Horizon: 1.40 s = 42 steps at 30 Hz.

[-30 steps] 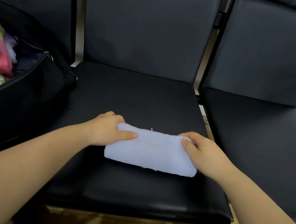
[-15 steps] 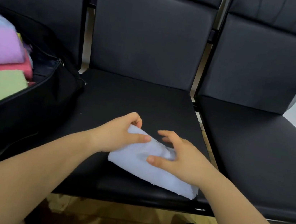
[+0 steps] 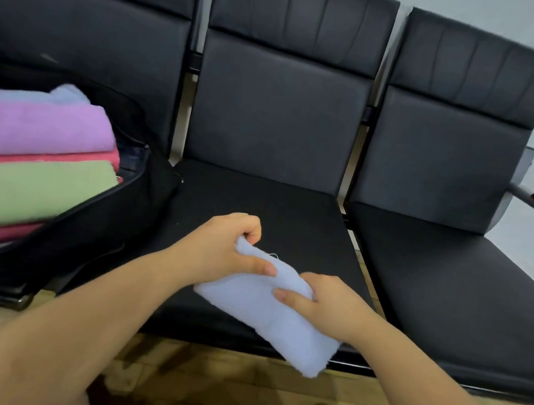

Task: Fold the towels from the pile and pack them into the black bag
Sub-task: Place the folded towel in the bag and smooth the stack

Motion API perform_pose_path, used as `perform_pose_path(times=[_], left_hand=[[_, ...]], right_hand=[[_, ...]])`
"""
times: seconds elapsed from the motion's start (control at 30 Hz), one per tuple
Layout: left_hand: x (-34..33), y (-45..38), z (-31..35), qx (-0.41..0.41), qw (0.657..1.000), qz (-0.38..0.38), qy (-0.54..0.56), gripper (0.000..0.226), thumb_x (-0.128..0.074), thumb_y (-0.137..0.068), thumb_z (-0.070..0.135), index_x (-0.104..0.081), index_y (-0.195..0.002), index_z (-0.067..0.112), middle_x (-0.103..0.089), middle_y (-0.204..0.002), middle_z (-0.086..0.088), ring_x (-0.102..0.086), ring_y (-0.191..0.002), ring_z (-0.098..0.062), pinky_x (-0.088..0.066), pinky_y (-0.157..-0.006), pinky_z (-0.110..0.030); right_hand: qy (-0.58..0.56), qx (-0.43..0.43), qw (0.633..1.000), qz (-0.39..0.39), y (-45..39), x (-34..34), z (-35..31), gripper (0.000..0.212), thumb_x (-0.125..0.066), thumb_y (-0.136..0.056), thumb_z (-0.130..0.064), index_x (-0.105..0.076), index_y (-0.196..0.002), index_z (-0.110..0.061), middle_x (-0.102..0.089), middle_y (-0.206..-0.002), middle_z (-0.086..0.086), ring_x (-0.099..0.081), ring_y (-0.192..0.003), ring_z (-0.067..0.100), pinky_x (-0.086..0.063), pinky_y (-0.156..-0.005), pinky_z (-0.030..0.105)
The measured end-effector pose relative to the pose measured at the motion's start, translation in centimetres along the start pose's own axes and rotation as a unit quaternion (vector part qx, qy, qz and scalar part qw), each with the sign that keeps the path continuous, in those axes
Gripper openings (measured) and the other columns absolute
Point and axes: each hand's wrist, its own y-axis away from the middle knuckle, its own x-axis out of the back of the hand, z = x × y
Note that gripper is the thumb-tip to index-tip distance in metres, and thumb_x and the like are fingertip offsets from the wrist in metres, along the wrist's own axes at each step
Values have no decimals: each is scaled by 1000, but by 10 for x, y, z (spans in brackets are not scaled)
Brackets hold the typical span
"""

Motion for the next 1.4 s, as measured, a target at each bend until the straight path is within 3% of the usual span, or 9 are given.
perform_pose_path(times=[0.17, 0.37, 0.6, 0.7, 0.97, 1.1, 1.17, 1.27, 1.4], left_hand=[[10, 32, 1, -14, 1000, -20, -10, 50, -75, -47, 59, -34, -62, 33, -38, -69, 11, -32, -64, -7, -30, -61, -26], [62, 39, 6, -4, 997, 68, -21, 52, -83, -66, 36, -33, -67, 21, -39, -71, 8, -32, -64, -7, -28, -60, -23], [150, 36, -14, 28, 995, 97, -23, 55, -69, -53, 64, -35, -68, 23, -42, -67, 18, -35, -63, -2, -32, -59, -18], [184, 41, -30, 54, 991, 121, -27, 56, -69, -55, 63, -35, -70, 21, -42, -64, 19, -35, -62, -1, -31, -58, -16], [278, 43, -84, 164, 957, 231, -69, 47, -78, -64, 56, -48, -75, 22, -41, -62, 10, -34, -55, -5, -30, -52, -19], [323, 36, -111, 183, 936, 285, 93, 44, -75, -57, 53, -51, -75, 22, -50, -68, -2, -44, -58, -15, -35, -53, -30], [340, 25, -123, 177, 911, 330, 172, 30, -75, -74, 35, -53, -82, 17, -54, -77, -8, -48, -63, -17, -38, -54, -30], [362, 9, -145, 187, 883, 398, 162, 8, -60, -93, 21, -54, -91, 15, -58, -89, -11, -53, -71, -20, -42, -60, -31], [373, -6, -183, 216, 866, 423, 160, 14, -58, -94, 25, -57, -93, 12, -62, -93, -14, -57, -76, -23, -43, -62, -32]], right_hand=[[78, 20, 997, -18, 23, 27, -20, 45, -53, -83, -67, -42, -72, -25, -49, -72, -7, -45, -64, 10, -33, -58, 26], [87, 79, 993, -2, 22, 70, -58, 44, -59, -81, -64, -52, -89, -21, -58, -81, -4, -55, -72, 13, -39, -61, 26], [196, 165, 967, 11, -33, 104, -132, 48, -42, -87, -69, -47, -90, -22, -55, -79, -5, -52, -70, 12, -41, -66, 27], [206, 200, 958, 11, -62, 110, -167, 49, -43, -86, -70, -47, -92, -21, -55, -81, -5, -53, -72, 12, -44, -69, 30], [118, 260, 958, 41, -153, 122, -253, 39, -58, -86, -54, -51, -100, -18, -59, -95, -1, -56, -86, 17, -46, -75, 33], [18, 268, 962, 42, -200, 123, -295, 33, -60, -87, -48, -51, -111, -27, -60, -106, -5, -57, -96, 16, -48, -80, 32], [-43, 268, 961, 52, -224, 120, -315, 30, -60, -88, -44, -52, -113, -28, -59, -108, -6, -57, -96, 15, -48, -79, 31], [-123, 263, 953, 83, -261, 109, -342, 31, -58, -91, -37, -51, -120, -29, -57, -119, -4, -55, -107, 16, -44, -84, 28], [-171, 239, 949, 117, -298, 84, -363, 47, -56, -94, -30, -40, -138, -25, -44, -140, 2, -46, -123, 19, -31, -88, 21]])
